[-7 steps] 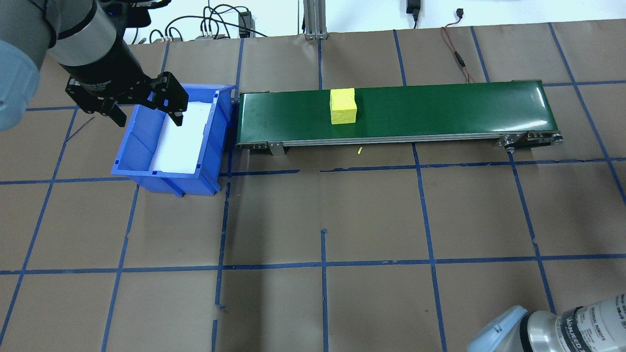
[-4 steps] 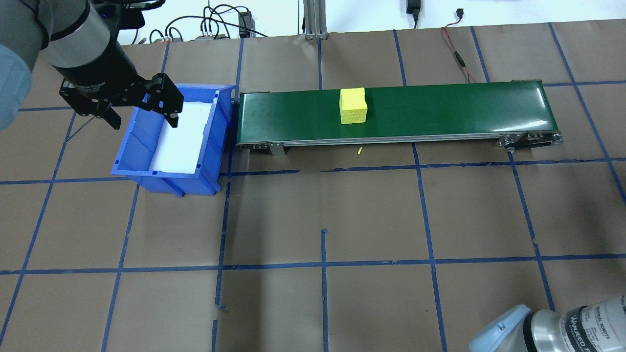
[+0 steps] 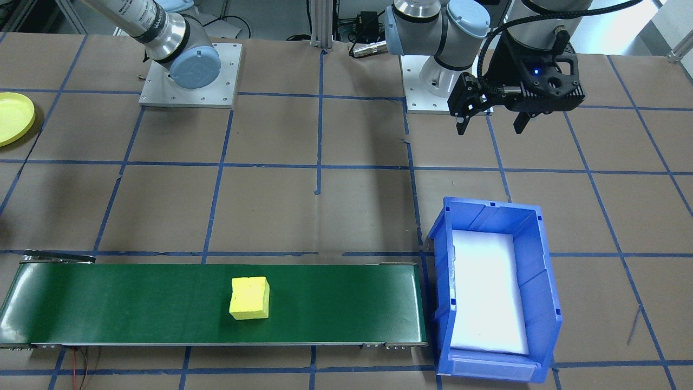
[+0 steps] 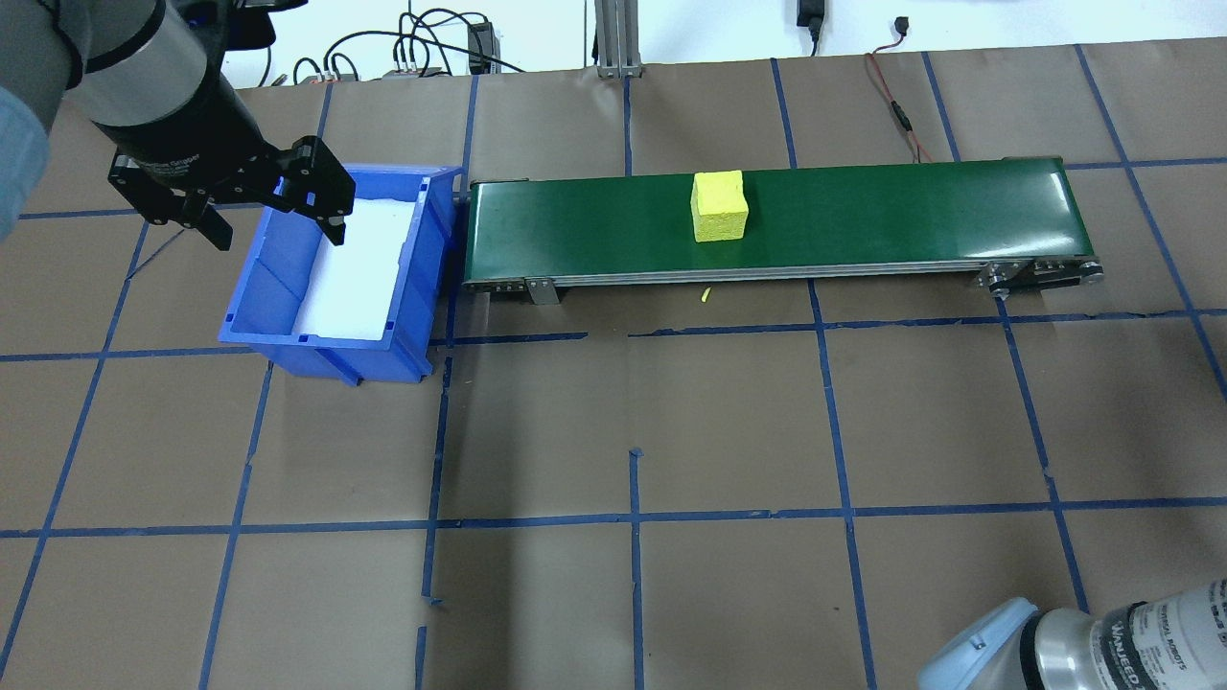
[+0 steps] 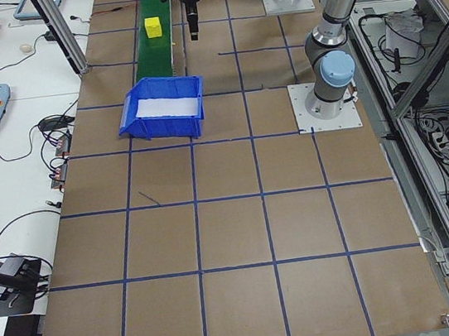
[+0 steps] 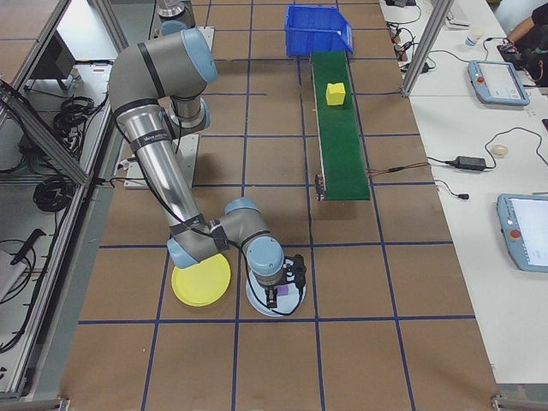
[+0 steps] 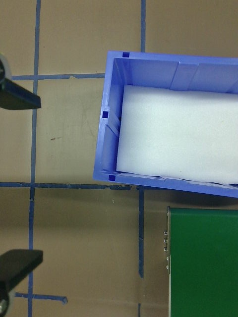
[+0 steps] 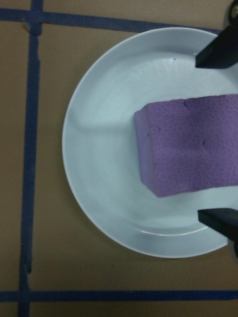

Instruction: Move block left to right into plate

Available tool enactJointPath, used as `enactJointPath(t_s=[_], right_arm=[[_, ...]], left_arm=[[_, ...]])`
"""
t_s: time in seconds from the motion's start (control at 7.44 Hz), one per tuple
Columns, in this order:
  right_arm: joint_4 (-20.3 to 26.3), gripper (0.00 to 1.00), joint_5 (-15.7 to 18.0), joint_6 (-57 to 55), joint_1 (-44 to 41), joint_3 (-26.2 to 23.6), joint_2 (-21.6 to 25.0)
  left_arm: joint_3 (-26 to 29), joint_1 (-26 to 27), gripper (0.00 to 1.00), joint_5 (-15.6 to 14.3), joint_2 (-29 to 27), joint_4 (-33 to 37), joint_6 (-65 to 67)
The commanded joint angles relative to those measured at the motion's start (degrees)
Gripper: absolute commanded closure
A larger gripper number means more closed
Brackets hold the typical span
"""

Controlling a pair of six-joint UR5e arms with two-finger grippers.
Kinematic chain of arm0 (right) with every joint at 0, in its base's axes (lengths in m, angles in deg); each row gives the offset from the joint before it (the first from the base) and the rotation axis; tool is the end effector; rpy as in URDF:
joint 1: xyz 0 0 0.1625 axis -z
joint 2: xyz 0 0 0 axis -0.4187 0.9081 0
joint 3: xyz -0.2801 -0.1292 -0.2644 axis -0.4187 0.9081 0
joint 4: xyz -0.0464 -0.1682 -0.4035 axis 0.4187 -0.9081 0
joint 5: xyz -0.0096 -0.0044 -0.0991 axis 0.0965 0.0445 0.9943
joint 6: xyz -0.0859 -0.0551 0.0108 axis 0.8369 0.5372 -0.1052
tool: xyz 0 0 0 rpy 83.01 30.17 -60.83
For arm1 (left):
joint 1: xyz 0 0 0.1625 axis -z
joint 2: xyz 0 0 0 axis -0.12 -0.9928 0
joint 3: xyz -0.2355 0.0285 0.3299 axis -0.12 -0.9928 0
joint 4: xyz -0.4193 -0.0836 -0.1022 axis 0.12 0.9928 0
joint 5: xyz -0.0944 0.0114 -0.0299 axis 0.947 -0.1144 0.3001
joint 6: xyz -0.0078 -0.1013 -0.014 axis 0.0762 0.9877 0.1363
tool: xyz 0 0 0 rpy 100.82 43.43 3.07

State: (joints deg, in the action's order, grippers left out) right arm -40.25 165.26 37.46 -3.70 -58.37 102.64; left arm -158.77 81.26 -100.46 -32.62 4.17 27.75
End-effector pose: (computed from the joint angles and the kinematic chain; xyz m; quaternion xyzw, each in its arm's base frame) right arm -0.5052 -0.4394 0.2102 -0.0476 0.9971 -0.0561 0.0210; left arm -0.1131 -0.5034 0.4891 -0.0105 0.9996 -0.0162 0.0200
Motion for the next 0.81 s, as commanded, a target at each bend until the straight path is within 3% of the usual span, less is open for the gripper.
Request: enactJointPath(t_s=[0.0,0.4,0.67], right_arm=[[4.46,0.01,-1.16,-2.09,-7.62,0.15,4.83],[8.94,0.01,-1.33,-15.93,-24.05,0.07,8.45],[9.75,0.03,-1.16,-30.88,-36.61,-0.02,8.89]], left_arm=[[0.36,0.53,0.00,2.66,-0.11,0.83,-0.38],[0.62,0.53,0.00,3.04,1.20,3.65,-1.18],[0.62,0.27,0.00,1.03,1.99,3.91,-3.53]])
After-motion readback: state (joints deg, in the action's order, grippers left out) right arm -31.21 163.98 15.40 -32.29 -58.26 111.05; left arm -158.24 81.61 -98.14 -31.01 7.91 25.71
